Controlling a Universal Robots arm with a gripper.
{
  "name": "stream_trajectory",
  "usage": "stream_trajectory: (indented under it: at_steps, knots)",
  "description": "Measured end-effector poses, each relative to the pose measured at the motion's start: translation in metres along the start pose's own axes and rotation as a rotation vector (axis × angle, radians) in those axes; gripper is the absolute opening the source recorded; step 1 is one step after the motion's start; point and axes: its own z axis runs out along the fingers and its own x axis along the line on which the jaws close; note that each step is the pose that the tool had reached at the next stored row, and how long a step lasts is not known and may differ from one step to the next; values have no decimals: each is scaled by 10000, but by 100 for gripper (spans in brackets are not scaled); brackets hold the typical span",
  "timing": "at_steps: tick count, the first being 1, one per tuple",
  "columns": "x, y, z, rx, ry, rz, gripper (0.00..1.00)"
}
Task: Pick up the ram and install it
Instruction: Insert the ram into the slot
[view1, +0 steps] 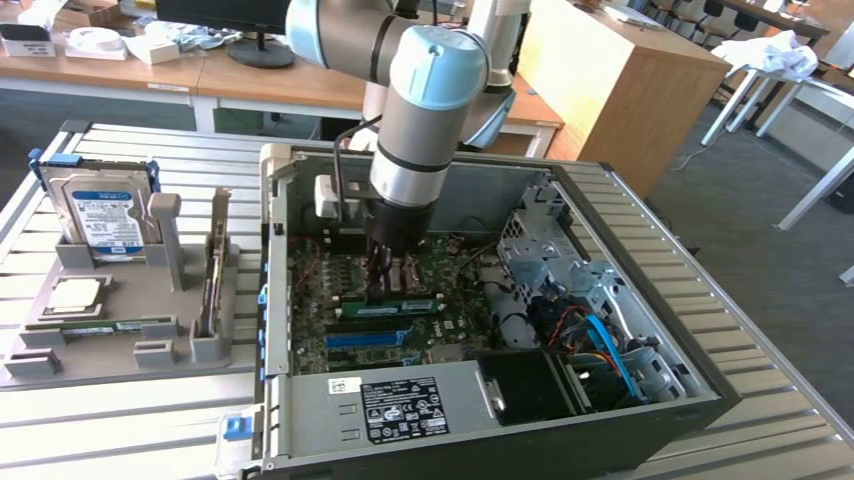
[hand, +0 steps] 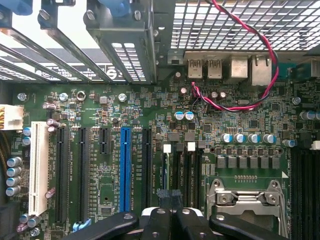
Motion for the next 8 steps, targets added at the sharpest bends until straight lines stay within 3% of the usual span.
stream_trajectory:
  at_steps: [8]
  knots:
    - [0,0,2,1,-1,0,10]
